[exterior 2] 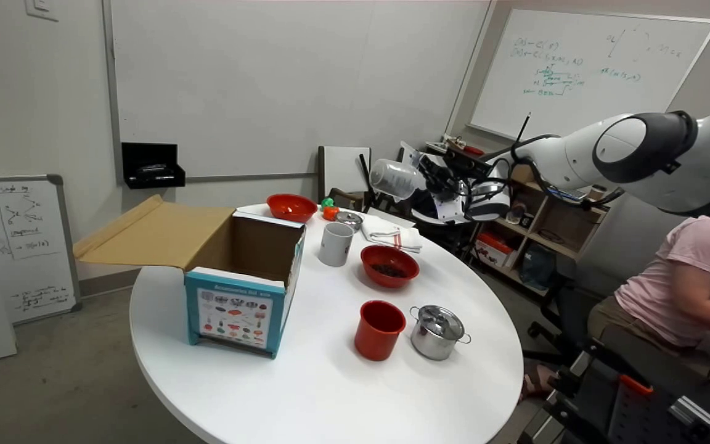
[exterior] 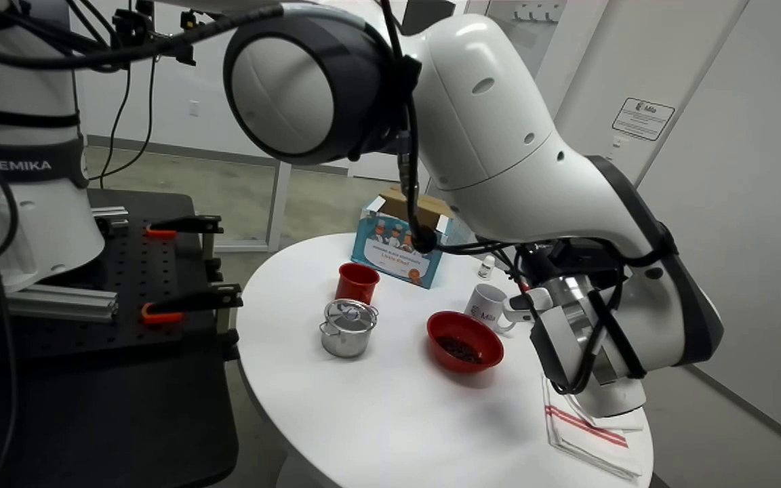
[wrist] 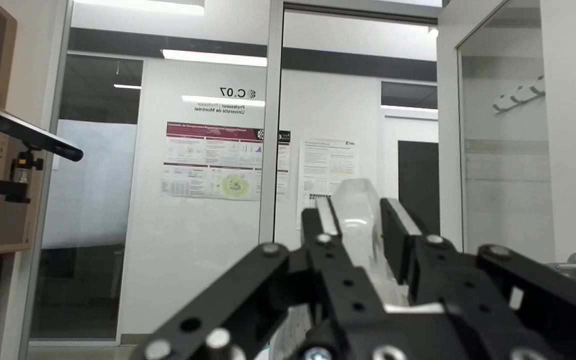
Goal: Pour the contents of the clear jar into the red bowl
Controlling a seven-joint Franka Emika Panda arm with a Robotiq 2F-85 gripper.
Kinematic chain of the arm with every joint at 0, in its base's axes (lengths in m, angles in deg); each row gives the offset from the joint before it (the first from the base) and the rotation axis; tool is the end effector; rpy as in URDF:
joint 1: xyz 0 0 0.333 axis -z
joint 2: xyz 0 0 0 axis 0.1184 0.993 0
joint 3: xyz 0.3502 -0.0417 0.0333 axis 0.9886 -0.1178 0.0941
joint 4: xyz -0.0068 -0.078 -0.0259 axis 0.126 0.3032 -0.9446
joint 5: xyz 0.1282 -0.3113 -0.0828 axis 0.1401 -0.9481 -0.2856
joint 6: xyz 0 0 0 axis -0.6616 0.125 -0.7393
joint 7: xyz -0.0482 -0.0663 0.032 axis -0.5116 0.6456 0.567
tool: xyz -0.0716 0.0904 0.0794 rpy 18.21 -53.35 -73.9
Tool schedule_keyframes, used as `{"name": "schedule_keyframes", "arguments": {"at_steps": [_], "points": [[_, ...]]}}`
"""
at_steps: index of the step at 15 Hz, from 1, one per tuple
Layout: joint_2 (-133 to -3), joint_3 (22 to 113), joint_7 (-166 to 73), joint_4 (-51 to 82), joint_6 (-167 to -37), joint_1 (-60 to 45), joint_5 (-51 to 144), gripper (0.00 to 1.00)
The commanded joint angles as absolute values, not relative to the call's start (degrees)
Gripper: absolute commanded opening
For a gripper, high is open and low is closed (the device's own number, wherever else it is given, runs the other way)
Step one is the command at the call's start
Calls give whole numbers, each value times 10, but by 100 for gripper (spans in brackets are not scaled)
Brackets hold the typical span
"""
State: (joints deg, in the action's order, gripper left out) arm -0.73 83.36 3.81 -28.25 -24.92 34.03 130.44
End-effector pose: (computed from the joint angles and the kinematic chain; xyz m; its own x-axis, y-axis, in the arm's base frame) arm 0.6296 -0.2525 0.1430 0.0712 0.4294 -0.9003 -0.9916 0.1280 -0.0174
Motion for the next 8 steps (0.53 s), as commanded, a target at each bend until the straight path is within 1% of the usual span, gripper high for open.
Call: {"name": "schedule_keyframes", "arguments": {"at_steps": [1, 8], "points": [[-11, 822, 43, -277, -229, 332, 1343, 7], [-11, 812, 42, -274, -223, 323, 1366, 7]]}}
